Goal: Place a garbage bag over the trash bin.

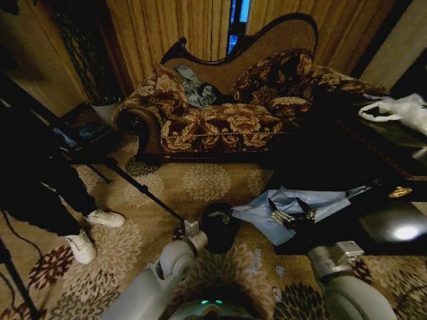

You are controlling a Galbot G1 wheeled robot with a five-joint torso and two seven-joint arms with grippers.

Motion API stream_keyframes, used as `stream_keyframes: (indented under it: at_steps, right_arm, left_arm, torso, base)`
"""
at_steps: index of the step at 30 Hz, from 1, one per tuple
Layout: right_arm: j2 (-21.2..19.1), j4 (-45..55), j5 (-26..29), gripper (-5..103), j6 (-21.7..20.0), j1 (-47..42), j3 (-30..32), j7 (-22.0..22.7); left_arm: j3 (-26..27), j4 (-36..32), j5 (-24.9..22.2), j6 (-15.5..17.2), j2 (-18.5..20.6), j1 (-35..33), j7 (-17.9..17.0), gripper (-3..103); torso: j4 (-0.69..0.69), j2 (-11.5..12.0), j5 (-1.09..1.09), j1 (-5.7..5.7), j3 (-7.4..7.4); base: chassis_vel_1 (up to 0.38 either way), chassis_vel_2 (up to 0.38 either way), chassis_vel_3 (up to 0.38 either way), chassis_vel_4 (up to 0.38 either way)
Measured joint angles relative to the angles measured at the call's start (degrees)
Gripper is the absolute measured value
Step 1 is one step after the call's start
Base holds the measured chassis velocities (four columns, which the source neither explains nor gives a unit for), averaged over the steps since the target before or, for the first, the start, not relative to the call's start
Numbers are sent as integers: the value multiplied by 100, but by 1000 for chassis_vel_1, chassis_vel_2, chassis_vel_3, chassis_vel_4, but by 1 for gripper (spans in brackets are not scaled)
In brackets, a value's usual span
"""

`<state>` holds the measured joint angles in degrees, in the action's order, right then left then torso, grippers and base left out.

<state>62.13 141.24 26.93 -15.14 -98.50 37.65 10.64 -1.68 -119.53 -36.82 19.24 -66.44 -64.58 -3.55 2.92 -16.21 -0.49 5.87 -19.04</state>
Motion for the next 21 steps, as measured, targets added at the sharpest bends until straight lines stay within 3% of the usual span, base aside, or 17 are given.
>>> stream_keyframes:
  at_steps: [21]
  right_arm:
    - [48, -458, -395, 100, 205, 231, -249, -67]
  left_arm:
    - [124, -66, -166, 13, -13, -1, -17, 0]
  torso:
    - [-1, 0, 1, 0, 0]
  base:
    - [0, 0, 0, 0]
